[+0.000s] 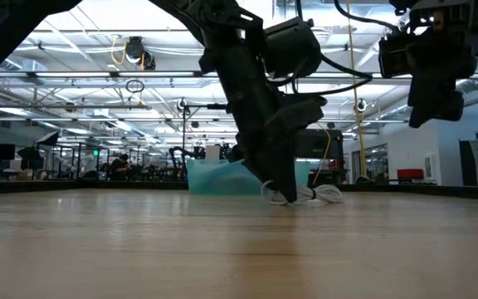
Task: Pick & Place USB Port
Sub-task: Put the white charger cable into the orange bin
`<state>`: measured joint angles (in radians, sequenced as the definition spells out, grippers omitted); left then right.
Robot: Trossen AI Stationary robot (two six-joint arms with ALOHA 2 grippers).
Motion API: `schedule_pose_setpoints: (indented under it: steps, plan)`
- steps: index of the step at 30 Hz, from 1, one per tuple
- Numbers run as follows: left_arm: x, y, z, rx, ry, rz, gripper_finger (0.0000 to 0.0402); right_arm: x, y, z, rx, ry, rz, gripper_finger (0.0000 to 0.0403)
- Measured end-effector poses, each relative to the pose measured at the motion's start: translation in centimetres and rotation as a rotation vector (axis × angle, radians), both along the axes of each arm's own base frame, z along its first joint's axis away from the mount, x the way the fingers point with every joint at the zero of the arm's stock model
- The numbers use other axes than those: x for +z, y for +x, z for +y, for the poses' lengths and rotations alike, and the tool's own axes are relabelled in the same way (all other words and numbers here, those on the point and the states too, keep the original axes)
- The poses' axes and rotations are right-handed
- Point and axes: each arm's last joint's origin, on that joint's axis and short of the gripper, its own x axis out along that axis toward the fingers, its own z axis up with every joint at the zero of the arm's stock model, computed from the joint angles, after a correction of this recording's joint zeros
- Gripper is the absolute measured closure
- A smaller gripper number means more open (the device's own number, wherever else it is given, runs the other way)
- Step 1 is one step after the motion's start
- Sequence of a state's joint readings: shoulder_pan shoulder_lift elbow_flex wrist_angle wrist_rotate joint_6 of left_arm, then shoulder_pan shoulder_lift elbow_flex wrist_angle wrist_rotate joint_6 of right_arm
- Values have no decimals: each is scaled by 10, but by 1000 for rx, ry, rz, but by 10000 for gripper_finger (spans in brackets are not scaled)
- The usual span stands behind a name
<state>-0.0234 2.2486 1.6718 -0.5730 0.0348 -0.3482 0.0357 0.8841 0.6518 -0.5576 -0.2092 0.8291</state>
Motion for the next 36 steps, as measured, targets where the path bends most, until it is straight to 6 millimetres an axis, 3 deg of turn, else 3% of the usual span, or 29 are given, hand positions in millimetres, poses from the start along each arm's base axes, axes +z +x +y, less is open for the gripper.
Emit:
schedule_pose_setpoints:
  steps: [2,7,10,13,18,25,30,36]
  plan:
    - [0,0,2,17,-31,-1,369,1,1,0,-3,2,-14,245]
    - [3,-1,4,87,-88,9,370,3,4,0,-19,19,-46,245]
    - [16,-7,4,109,-87,14,370,7,7,0,-37,38,-88,245]
    - [50,-15,5,148,-53,-36,370,12,12,0,-50,58,-161,246]
    - [122,-39,10,240,40,-190,370,24,20,1,-65,90,-305,247]
    - [225,-95,11,425,199,-498,370,48,31,-1,-119,74,-583,247]
    - [275,-126,6,513,233,-730,370,74,35,-3,-263,-9,-867,247]
    - [305,-129,-4,475,142,-974,370,109,29,-6,-405,-92,-1244,247]
